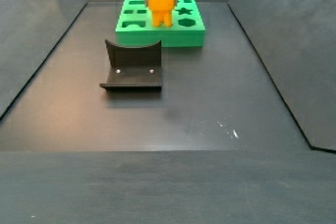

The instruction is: Insert the 3 prong object.

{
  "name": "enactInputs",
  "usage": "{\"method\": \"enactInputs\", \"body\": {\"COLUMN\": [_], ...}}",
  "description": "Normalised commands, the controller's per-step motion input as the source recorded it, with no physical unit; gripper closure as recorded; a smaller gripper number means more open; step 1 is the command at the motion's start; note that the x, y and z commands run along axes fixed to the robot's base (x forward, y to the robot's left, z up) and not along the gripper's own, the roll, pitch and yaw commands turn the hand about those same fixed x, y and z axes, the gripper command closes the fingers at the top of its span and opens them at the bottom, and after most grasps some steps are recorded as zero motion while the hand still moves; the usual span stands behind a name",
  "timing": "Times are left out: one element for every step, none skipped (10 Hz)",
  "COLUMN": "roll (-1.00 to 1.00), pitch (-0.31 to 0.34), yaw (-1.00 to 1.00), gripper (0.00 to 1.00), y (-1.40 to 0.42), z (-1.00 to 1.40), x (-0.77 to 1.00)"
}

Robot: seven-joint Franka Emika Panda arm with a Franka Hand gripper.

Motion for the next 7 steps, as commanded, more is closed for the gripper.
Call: {"method": "enactInputs", "body": {"roll": [0.08, 0.05, 0.06, 0.11, 0.19, 0.33, 0.33], "pitch": [0.000, 0.000, 0.000, 0.000, 0.000, -0.030, 0.000], "yaw": [0.11, 0.03, 0.00, 0.00, 0.00, 0.03, 0.01], "gripper": [1.00, 1.00, 1.00, 1.00, 1.00, 1.00, 1.00], "y": [0.00, -0.01, -0.01, -0.04, -0.07, -0.10, -0.10], "z": [-0.43, -0.44, -0.53, -0.51, -0.50, -0.55, -0.69], "x": [0.15, 0.09, 0.05, 0.04, 0.00, 0.00, 0.00]}}
